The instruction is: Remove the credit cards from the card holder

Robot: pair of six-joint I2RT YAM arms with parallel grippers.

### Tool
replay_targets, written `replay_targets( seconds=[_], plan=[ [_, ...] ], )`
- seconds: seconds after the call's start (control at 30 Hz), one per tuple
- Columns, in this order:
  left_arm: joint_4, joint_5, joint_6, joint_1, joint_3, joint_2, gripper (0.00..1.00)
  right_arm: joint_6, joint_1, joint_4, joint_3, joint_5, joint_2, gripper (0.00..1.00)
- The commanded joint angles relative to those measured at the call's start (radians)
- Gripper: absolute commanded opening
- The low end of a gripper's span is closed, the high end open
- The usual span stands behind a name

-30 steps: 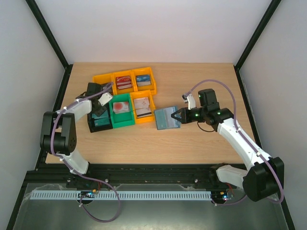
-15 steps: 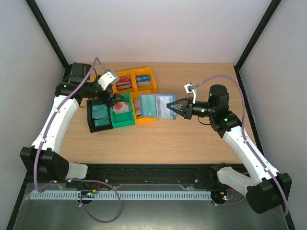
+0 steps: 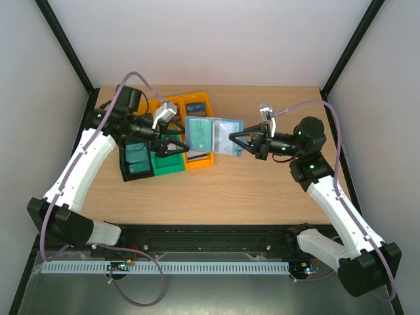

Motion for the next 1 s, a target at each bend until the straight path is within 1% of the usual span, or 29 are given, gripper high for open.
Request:
replay_targets(
  seconds=[0.0, 0.1, 0.17, 0.23, 0.27, 0.37, 0.4, 0.43, 0.47, 0.5, 0.53, 0.6, 0.67, 0.7, 0.8, 0.83, 0.87, 0.9, 0.97],
  plan=[
    [0.018, 0.049, -0.049, -0.046, 0.021, 0.017, 0.96, 0.028, 0.001, 0.095, -0.006, -0.024, 0.001, 0.02],
    [0.079, 0.012, -0.128, -0.074, 0.025, 0.03, 0.76, 0.048, 0.004, 0.126, -0.017, -0.026, 0.009, 0.02],
    [0.077, 0.02, -0.129, -0.088, 0.03, 0.039, 0.63, 0.051, 0.009, 0.133, -0.022, -0.024, 0.016, 0.02],
    [0.075, 0.024, -0.124, -0.103, 0.03, 0.045, 0.47, 0.053, 0.011, 0.133, -0.031, -0.022, 0.024, 0.02],
    [0.073, 0.023, -0.121, -0.11, 0.031, 0.046, 0.37, 0.053, 0.013, 0.134, -0.035, -0.018, 0.029, 0.02],
    [0.07, 0.02, -0.111, -0.116, 0.033, 0.043, 0.05, 0.053, 0.015, 0.132, -0.046, 0.0, 0.039, 0.02],
    [0.072, 0.011, -0.111, -0.116, 0.033, 0.04, 0.02, 0.051, 0.017, 0.13, -0.048, 0.011, 0.044, 0.02],
    [0.074, -0.005, -0.111, -0.116, 0.033, 0.037, 0.02, 0.047, 0.017, 0.12, -0.049, 0.026, 0.05, 0.04],
    [0.079, -0.025, -0.116, -0.116, 0.033, 0.034, 0.02, 0.038, 0.017, 0.104, -0.052, 0.044, 0.056, 0.12],
    [0.089, -0.045, -0.127, -0.116, 0.032, 0.03, 0.02, 0.032, 0.018, 0.091, -0.055, 0.065, 0.061, 0.24],
    [0.099, -0.068, -0.14, -0.116, 0.031, 0.029, 0.02, 0.034, 0.022, 0.089, -0.062, 0.082, 0.069, 0.34],
    [0.111, -0.102, -0.154, -0.116, 0.029, 0.026, 0.02, 0.05, 0.043, 0.117, -0.078, 0.097, 0.085, 0.5],
    [0.118, -0.113, -0.161, -0.116, 0.025, 0.027, 0.02, 0.054, 0.082, 0.145, -0.087, 0.132, 0.101, 0.6],
    [0.121, -0.115, -0.162, -0.116, 0.023, 0.028, 0.02, 0.053, 0.102, 0.144, -0.085, 0.153, 0.11, 0.62],
    [0.131, -0.129, -0.172, -0.116, 0.017, 0.028, 0.02, 0.05, 0.143, 0.154, -0.074, 0.189, 0.137, 0.63],
    [0.13, -0.129, -0.173, -0.116, 0.014, 0.026, 0.02, 0.053, 0.151, 0.165, -0.075, 0.202, 0.142, 0.61],
    [0.129, -0.125, -0.17, -0.116, 0.011, 0.025, 0.02, 0.053, 0.158, 0.177, -0.076, 0.214, 0.148, 0.56],
    [0.126, -0.12, -0.167, -0.116, 0.008, 0.024, 0.02, 0.054, 0.163, 0.184, -0.074, 0.224, 0.153, 0.49],
    [0.122, -0.118, -0.161, -0.116, 0.006, 0.021, 0.02, 0.08, 0.168, 0.197, -0.072, 0.224, 0.165, 0.29]
  ],
)
